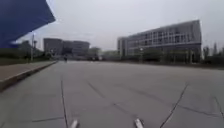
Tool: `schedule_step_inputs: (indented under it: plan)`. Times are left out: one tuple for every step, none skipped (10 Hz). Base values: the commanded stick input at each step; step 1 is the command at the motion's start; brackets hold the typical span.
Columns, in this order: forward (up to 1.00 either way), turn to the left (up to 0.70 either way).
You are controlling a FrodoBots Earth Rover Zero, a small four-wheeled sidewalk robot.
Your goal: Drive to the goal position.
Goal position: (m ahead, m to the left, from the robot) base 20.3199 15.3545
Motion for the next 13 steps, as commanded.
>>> schedule_step_inputs:
  plan:
    - [0.70, 0.00]
    - [0.70, 0.00]
    - [0.70, 0.00]
    - [0.70, 0.00]
    - [0.70, 0.00]
    - [0.70, 0.01]
    - [0.70, 0.12]
    - [0.70, 0.29]
    - [0.70, 0.35]
    - [0.70, 0.35]
    - [0.70, 0.35]
    - [0.70, 0.35]
    - [0.70, 0.35]
